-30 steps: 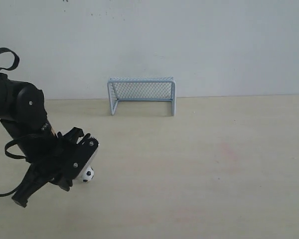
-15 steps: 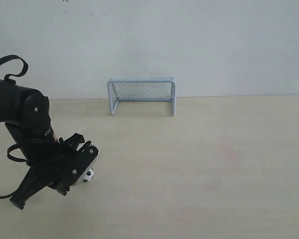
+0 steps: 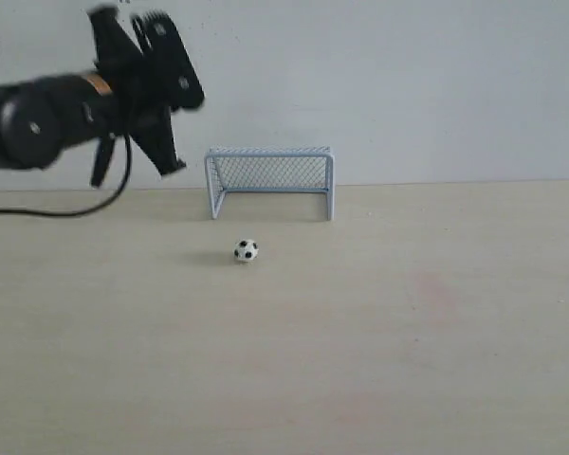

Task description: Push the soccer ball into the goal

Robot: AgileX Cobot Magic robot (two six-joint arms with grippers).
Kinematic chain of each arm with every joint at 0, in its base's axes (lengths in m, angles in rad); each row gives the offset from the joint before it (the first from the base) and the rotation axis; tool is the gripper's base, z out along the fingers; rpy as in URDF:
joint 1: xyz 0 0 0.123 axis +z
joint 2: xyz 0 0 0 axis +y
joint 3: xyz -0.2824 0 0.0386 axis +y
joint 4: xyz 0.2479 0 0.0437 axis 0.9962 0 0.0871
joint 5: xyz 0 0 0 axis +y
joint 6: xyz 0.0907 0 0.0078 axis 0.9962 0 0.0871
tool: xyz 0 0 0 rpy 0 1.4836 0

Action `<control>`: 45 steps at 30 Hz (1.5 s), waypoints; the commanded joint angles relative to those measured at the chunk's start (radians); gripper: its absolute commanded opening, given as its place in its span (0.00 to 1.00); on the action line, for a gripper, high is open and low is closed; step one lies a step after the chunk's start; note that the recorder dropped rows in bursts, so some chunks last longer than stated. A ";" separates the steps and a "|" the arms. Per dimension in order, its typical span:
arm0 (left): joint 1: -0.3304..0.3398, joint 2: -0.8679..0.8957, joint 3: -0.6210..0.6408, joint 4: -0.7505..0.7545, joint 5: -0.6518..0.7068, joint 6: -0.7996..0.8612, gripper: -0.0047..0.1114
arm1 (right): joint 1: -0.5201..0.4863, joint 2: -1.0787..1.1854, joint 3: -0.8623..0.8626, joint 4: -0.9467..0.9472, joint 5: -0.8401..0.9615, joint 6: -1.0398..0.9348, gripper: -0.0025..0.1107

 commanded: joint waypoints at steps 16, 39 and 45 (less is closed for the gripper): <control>0.001 -1.015 0.619 -0.466 0.080 0.004 0.08 | -0.003 -0.005 0.000 0.000 -0.006 0.000 0.02; 0.001 -1.545 0.645 -0.466 0.433 -0.003 0.08 | -0.003 -0.005 0.000 0.000 -0.006 0.000 0.02; 0.001 -1.547 0.645 -0.466 0.433 -0.003 0.08 | -0.003 -0.005 0.000 0.000 -0.006 0.000 0.02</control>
